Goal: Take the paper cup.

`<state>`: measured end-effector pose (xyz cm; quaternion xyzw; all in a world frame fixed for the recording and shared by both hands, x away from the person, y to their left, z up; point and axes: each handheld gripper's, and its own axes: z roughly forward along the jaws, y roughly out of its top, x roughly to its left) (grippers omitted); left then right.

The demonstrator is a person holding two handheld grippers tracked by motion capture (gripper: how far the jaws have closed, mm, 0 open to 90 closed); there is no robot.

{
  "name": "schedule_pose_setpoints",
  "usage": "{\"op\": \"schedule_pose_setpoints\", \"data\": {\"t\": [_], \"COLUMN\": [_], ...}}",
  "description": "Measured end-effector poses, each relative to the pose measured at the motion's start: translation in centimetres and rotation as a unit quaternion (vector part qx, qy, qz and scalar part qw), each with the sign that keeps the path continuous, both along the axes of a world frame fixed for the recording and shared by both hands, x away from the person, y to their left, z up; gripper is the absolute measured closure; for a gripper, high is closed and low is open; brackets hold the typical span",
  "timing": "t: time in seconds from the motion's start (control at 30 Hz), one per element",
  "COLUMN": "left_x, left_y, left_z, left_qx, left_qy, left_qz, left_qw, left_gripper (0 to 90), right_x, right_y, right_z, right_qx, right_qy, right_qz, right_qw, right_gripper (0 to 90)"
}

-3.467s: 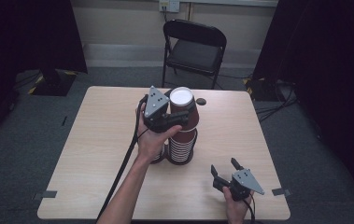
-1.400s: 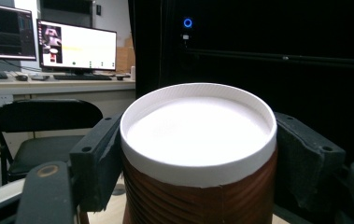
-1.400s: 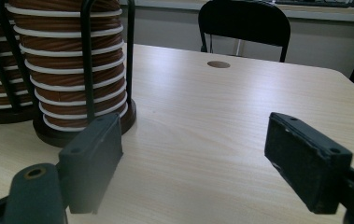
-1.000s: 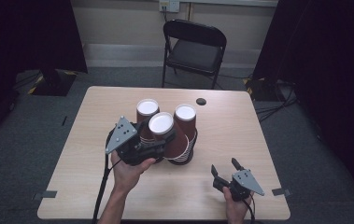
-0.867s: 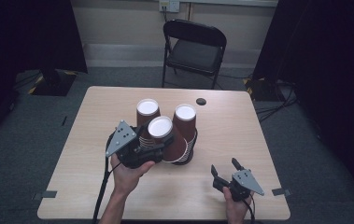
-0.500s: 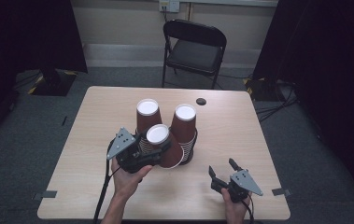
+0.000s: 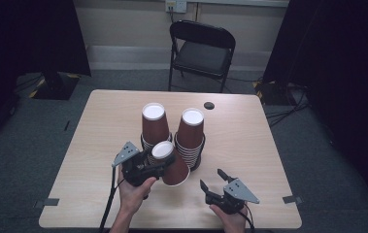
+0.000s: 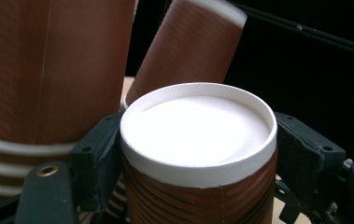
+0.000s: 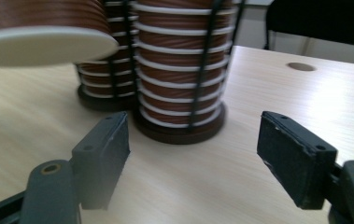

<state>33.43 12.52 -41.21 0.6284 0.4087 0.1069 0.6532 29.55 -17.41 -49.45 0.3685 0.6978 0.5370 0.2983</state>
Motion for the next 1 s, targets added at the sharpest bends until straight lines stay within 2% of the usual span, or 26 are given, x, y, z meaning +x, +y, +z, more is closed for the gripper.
{"op": "schedule_pose_setpoints", "data": {"t": [0.13,0.27,0.37,0.53,0.63,0.73,0.8,1.0], "left_x": [-0.2,-0.5,-0.6,-0.9,-1.0,-1.2,-1.3,-1.4], "left_y": [0.0,-0.1,-0.1,0.2,0.4,0.4,0.4,0.5], "left_z": [-0.7,-1.4,-1.7,-1.7,-1.8,-2.0,-2.2,-2.3], "left_qx": [-0.014,-0.018,-0.032,-0.043,-0.052,-0.057,-0.071,-0.088], "left_qy": [0.015,0.029,0.039,0.046,0.050,0.053,0.059,0.068], "left_qz": [-0.002,-0.003,-0.004,-0.005,-0.006,0.013,0.008,-0.002], "left_qw": [0.9998,0.9994,0.9987,0.9980,0.9974,0.9969,0.9957,0.9939], "left_gripper": [23.3,23.3,23.3,23.3,23.3,23.3,23.3,23.3], "right_x": [-0.2,-0.6,-0.8,-0.9,-0.8,-0.9,-0.9,-0.9], "right_y": [0.9,1.6,1.9,2.2,2.3,2.5,2.7,3.0], "right_z": [0.0,0.0,0.1,0.3,0.4,0.4,0.4,0.4], "right_qx": [-0.010,-0.010,-0.003,0.017,0.023,0.034,0.034,0.041], "right_qy": [0.000,-0.005,-0.006,-0.010,-0.013,-0.024,-0.030,-0.052], "right_qz": [0.027,0.045,0.064,0.100,0.110,0.125,0.131,0.147], "right_qw": [0.9996,0.9989,0.9979,0.9948,0.9936,0.9913,0.9903,0.9869], "right_gripper": [29.6,30.6,32.2,37.4,39.4,41.8,43.7,46.1]}}
